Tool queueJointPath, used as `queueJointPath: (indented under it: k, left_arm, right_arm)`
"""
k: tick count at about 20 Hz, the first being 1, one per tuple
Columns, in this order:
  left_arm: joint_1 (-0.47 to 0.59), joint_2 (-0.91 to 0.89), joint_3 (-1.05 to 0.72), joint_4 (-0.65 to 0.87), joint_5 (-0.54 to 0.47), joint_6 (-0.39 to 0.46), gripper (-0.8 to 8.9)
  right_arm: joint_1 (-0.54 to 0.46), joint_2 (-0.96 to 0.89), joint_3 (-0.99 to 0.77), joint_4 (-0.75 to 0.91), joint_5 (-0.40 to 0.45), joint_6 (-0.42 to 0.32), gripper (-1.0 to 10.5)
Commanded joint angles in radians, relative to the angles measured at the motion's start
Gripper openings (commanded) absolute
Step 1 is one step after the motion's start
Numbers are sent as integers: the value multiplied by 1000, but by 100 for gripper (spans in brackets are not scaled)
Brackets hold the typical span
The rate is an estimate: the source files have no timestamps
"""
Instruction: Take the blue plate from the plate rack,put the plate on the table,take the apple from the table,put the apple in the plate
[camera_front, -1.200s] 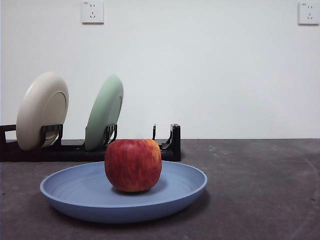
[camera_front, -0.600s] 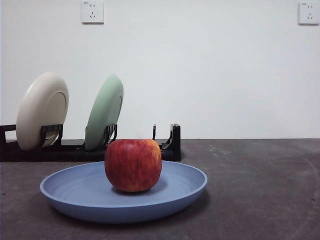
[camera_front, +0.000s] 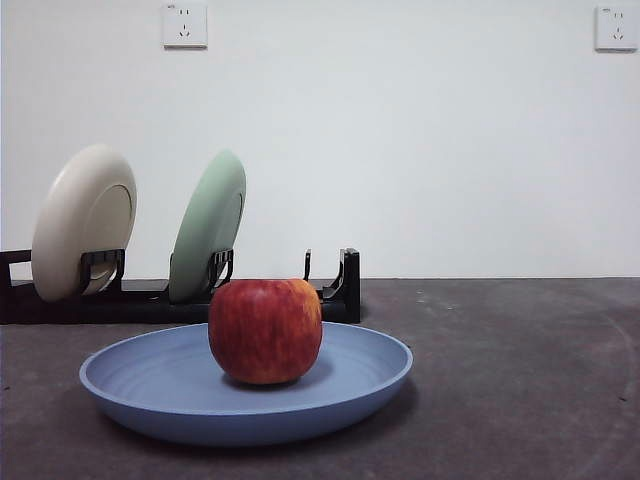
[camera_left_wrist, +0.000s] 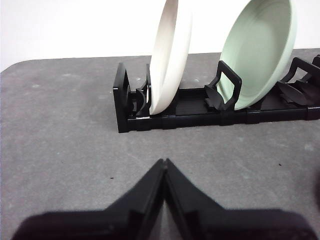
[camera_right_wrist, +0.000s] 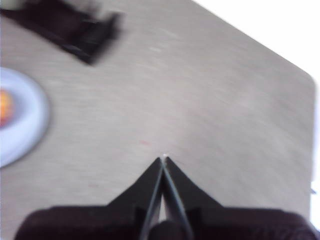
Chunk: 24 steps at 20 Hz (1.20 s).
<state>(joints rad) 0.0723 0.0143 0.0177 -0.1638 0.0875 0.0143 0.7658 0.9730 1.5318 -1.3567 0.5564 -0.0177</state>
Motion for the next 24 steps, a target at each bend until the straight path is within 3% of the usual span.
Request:
queueJointPath:
  k: [1, 2, 4, 7, 9, 11, 14, 21, 24]
  left_arm:
    - [4, 1, -10, 3, -2, -8, -4]
    - [4, 2, -10, 3, -2, -8, -4]
    - [4, 5, -10, 3, -2, -8, -4]
    - [4, 8, -10, 3, -2, -8, -4]
    - [4, 8, -10, 3, -2, -8, -4]
    - [4, 8, -10, 3, -2, -8, -4]
    - [4, 8, -10, 3, -2, -8, -4]
    - [4, 8, -10, 3, -2, -8, -4]
    - [4, 8, -10, 3, -2, -8, -4]
  right_arm:
    - [-126, -3, -1, -8, -8, -39, 2]
    - [-192, -15, -13, 13, -29, -26, 2]
    - [-336, -87, -121, 207, -188, -74, 2]
    - [-550, -294, -497, 734, -549, -146, 2]
    - [-658, -430, -797, 1078, -655, -97, 2]
    - [-717, -551, -1060, 1346, -661, -3, 2]
    - [-756, -719, -1332, 1523, -645, 46, 2]
    - [-769, -855, -1518, 1530, -529, 45, 2]
    - [-769, -891, -1518, 1405, -496, 45, 2]
